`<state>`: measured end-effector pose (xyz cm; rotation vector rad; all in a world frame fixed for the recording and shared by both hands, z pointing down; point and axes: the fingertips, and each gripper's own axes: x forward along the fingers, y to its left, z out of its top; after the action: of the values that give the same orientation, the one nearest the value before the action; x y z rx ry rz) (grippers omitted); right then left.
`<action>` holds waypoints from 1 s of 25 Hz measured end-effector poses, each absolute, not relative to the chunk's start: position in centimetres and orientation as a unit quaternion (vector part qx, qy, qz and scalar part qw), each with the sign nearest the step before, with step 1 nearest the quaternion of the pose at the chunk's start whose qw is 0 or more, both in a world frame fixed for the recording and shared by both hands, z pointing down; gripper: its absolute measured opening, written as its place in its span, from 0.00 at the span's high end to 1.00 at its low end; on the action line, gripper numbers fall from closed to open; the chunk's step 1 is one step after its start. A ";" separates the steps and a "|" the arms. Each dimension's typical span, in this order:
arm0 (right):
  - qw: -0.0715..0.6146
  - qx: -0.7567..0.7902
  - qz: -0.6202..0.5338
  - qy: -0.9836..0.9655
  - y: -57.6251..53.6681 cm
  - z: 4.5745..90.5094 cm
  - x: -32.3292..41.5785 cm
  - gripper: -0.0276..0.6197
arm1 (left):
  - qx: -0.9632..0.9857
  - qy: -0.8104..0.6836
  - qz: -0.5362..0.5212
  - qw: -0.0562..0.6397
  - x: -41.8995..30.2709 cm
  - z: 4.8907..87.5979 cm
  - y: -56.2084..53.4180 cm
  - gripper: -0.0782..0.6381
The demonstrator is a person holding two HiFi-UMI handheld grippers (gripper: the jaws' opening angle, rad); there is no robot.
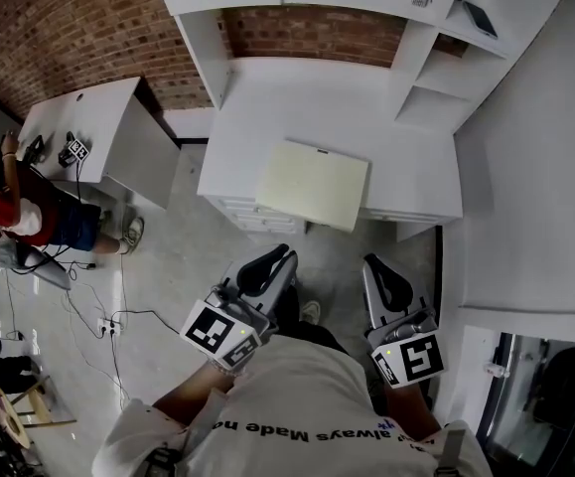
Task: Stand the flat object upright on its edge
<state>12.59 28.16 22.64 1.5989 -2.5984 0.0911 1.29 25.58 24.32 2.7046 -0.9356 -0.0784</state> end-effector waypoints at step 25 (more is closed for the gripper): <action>0.061 0.520 0.004 -0.852 9.0 21.8 7.7 0.93 | 0.937 -0.316 -0.042 0.142 -2.8 24.2 6.6 0.81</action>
<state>7.72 8.98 21.83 1.5729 -2.5784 0.0111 -2.83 6.60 24.21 2.7040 -0.9128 -0.1217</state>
